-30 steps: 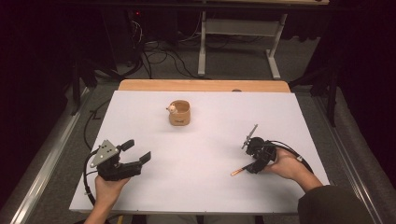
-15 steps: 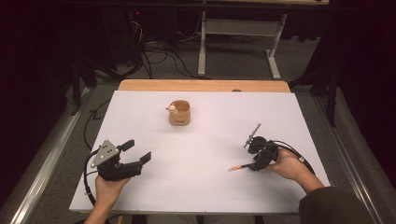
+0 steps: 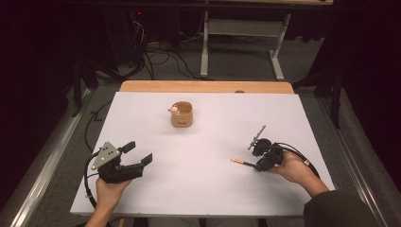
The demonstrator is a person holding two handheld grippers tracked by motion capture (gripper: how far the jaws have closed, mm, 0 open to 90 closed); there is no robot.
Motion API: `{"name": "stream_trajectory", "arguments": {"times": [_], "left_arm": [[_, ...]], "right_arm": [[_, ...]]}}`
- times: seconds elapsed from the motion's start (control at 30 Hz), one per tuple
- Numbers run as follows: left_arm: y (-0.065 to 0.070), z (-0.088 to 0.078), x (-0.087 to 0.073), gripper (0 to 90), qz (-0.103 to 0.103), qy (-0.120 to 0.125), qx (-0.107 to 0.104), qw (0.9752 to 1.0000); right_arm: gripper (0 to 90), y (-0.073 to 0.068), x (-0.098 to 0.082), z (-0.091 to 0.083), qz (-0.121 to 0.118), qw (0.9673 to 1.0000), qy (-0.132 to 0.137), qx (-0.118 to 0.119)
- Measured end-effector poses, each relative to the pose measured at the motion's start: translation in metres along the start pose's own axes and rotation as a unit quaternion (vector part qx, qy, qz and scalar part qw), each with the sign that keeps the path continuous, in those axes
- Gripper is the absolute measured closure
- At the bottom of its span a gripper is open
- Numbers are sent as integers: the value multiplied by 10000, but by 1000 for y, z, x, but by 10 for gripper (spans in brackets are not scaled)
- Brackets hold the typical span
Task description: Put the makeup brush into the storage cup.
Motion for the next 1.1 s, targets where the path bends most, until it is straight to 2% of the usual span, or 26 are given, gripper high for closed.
{"name": "stream_trajectory", "arguments": {"times": [0.2,0.5,0.6,0.93,1.1], "left_arm": [[1,1,0,193,4,-7,-17,10000],[1,1,0,194,12,-24,-30,10000],[1,0,0,200,17,40,12,10000],[0,-1,0,202,-20,46,3,10000],[3,2,0,202,41,0,-47,10000]], "right_arm": [[848,-2,0,0,13,10000,-42,-8],[856,-4,-2,0,-23,9999,63,-104],[858,-5,-3,-1,-75,9998,89,-173],[858,-3,-11,-1,43,9991,416,-121],[859,-4,-16,-3,150,9981,593,-81]]}}
Point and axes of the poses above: each handheld gripper's, and its own axes: z roughly forward along the jaws, x roughly out of its top, y roughly to its right, the point moved 2 cm from there along z, roughly forward along the jaws, and after that the axes turned 4 degrees about z, right-handed, at the moved point
